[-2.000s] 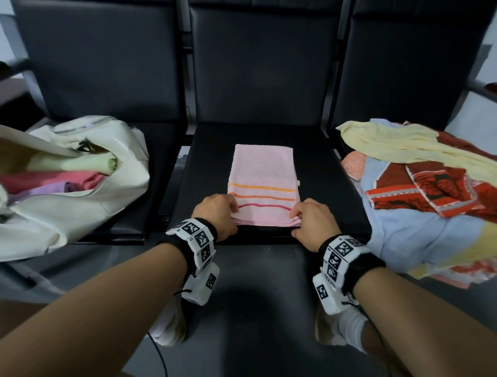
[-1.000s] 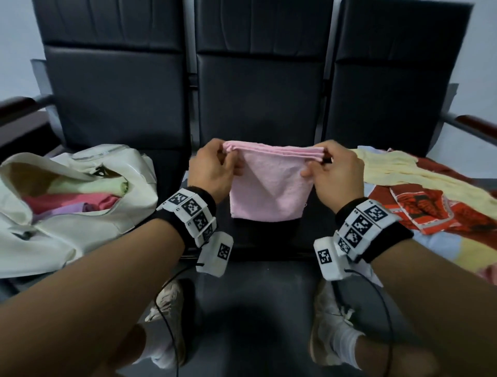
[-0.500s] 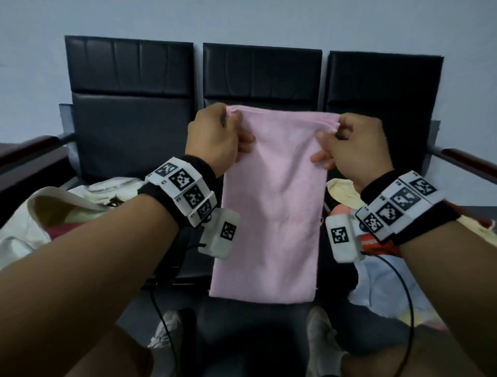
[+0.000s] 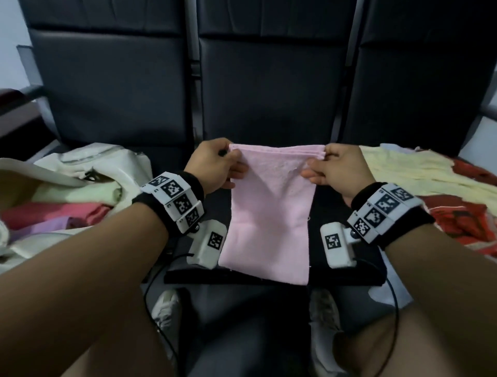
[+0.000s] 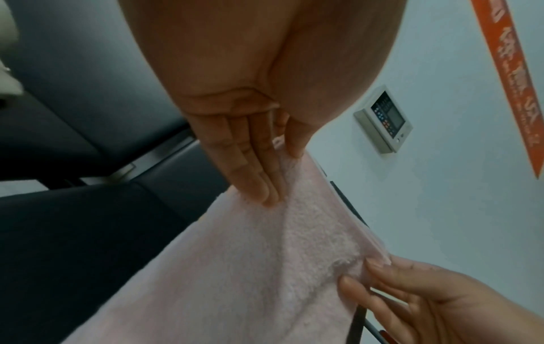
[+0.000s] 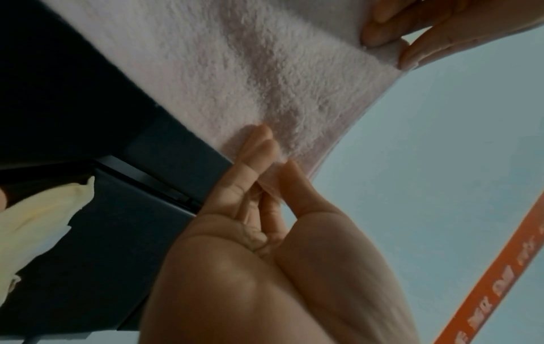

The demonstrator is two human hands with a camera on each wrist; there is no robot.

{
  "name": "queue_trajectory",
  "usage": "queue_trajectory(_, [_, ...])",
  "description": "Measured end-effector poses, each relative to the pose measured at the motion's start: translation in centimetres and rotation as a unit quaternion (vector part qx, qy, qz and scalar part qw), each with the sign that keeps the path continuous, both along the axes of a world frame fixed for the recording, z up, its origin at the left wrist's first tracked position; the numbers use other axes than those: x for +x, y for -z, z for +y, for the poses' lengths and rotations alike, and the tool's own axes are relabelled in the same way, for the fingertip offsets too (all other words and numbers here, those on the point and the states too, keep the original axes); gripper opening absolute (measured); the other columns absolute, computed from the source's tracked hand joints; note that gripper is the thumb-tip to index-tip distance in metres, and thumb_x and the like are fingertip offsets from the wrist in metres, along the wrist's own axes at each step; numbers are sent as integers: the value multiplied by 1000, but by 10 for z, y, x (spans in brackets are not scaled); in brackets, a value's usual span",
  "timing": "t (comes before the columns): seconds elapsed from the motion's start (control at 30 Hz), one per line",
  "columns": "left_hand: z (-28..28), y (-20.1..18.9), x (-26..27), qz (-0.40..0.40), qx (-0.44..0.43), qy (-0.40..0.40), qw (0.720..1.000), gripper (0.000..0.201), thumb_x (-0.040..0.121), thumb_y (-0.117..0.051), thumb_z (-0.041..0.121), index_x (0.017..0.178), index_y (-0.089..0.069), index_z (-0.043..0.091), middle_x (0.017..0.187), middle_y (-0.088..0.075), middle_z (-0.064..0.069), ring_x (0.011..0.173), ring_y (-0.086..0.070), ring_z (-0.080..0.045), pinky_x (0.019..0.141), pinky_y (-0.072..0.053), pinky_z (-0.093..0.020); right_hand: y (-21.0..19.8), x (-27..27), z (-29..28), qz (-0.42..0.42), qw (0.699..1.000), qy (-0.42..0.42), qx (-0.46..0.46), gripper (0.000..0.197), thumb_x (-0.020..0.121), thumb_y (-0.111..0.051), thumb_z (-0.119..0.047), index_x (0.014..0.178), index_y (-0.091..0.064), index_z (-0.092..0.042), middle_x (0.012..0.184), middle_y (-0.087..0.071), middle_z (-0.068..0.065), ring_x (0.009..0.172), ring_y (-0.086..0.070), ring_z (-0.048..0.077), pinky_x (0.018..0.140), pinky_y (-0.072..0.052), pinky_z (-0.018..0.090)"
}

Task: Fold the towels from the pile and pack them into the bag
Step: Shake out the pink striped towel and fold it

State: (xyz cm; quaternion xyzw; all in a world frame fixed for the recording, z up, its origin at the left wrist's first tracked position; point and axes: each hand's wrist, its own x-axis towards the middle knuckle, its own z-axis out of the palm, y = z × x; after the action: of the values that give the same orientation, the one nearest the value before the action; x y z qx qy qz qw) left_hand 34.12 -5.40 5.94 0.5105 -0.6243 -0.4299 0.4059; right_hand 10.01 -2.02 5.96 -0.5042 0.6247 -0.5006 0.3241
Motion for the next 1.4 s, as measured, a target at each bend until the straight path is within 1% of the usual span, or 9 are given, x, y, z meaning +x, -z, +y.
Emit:
queue_trajectory(0.27, [-75,47,-15,62,0,-21,998,13,105,-54,16,101,-66,12,96,-77,-14,83,-75,-22,73,-61,-34,43,-6,-68,-25,1000,4,-2,17,90,-68,2,90,-67,-15,91,-76,8,88,-76,24,78,-61,32])
queue_trajectory(0.4, [-107,68,-25,63,0,-29,998,11,103,-56,17,100,-66,14,97,-76,-13,85,-75,-22,76,-60,-36,59,-6,-99,29,1000,0,-10,18,89,-68,-4,86,-68,-22,92,-75,6,90,-74,27,80,-61,38])
queue_trajectory(0.57, [-129,75,-19,50,-32,-21,998,12,102,-57,18,94,-62,25,103,-75,-9,101,-73,-22,77,-61,-34,71,-7,-122,113,992,10,-55,20,88,-69,-12,83,-67,-31,88,-72,-6,87,-69,18,83,-58,37])
queue_trajectory(0.73, [-129,85,1,26,-5,9,1000,9,95,-60,20,92,-64,27,103,-73,-16,105,-69,-35,90,-58,-56,80,2,-132,128,991,-4,-42,17,84,-68,-13,82,-68,-30,86,-72,-2,82,-68,21,81,-57,42])
queue_trajectory(0.83, [-126,94,9,-43,21,35,998,5,84,-64,30,86,-68,33,87,-74,-6,87,-71,-29,89,-58,-59,85,8,-131,176,984,-33,12,13,82,-72,-14,81,-70,-27,79,-71,-4,71,-63,13,71,-55,36])
queue_trajectory(0.93, [-122,106,14,-99,55,61,992,9,81,-61,32,86,-68,35,88,-77,1,90,-74,-23,89,-59,-52,89,9,-125,232,970,-30,63,8,85,-72,-14,83,-73,-22,81,-72,-2,76,-65,13,68,-48,24])
queue_trajectory(1.1, [-111,107,18,-106,74,72,989,18,97,-57,18,83,-62,28,96,-75,0,88,-76,-15,75,-52,-30,85,3,-109,275,952,-24,130,2,83,-72,-16,84,-72,-18,83,-71,1,82,-66,17,61,-45,22])
queue_trajectory(1.3, [-92,102,25,-195,51,107,974,9,88,-61,28,84,-67,33,84,-75,5,85,-71,-16,78,-55,-35,79,-3,-75,309,942,-60,117,8,83,-71,-11,81,-72,-20,83,-72,-1,81,-65,12,64,-45,20])
queue_trajectory(1.4, [-84,94,25,-260,6,114,959,8,92,-64,24,89,-70,29,85,-68,5,78,-62,-14,74,-49,-30,82,-4,-58,333,933,-81,110,11,80,-71,-10,79,-71,-21,75,-72,-3,70,-64,6,59,-44,14])
